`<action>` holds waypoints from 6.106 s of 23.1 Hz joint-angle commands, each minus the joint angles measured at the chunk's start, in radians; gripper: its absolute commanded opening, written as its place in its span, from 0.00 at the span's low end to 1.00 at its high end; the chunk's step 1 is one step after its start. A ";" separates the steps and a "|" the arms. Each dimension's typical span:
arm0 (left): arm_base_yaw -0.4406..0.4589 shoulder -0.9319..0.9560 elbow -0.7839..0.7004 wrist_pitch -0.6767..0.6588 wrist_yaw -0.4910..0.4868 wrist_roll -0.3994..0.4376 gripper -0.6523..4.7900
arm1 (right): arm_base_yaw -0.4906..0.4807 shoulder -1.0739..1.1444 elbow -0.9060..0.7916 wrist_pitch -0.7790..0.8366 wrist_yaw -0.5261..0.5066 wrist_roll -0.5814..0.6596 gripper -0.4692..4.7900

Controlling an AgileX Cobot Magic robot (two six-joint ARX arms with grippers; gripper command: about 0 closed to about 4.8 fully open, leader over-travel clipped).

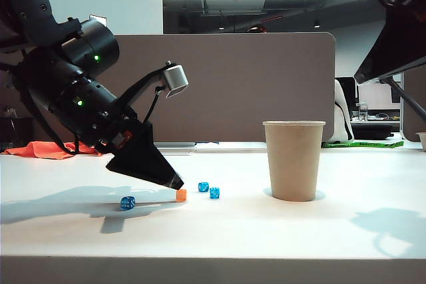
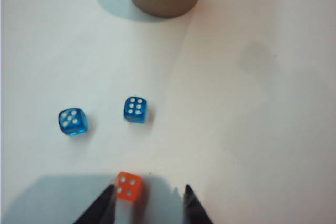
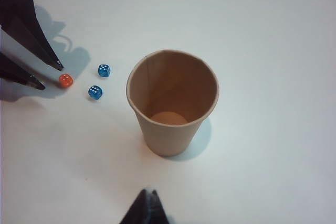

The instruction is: Pick up the dice with a different color and drop it into the paper cup.

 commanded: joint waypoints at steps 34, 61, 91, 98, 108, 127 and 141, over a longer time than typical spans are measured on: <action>-0.002 0.058 0.011 0.067 0.020 -0.052 0.41 | 0.000 0.000 0.005 0.013 0.000 0.003 0.09; -0.008 0.058 0.011 0.054 0.003 -0.053 0.22 | 0.000 0.000 -0.018 0.020 -0.001 0.003 0.09; -0.008 0.034 0.079 0.069 0.055 -0.120 0.15 | 0.000 0.000 -0.018 0.029 0.031 0.003 0.09; -0.013 -0.010 0.125 0.064 0.087 -0.122 0.15 | -0.001 0.000 -0.018 0.081 0.061 0.003 0.09; -0.134 -0.019 0.273 0.087 0.116 -0.172 0.15 | -0.001 0.000 -0.018 0.090 0.138 0.003 0.09; -0.208 0.076 0.284 0.259 0.073 -0.277 0.18 | -0.001 -0.001 -0.018 0.089 0.133 0.003 0.09; -0.208 0.076 0.284 0.264 0.072 -0.291 0.40 | -0.001 -0.001 -0.018 0.088 0.133 0.003 0.09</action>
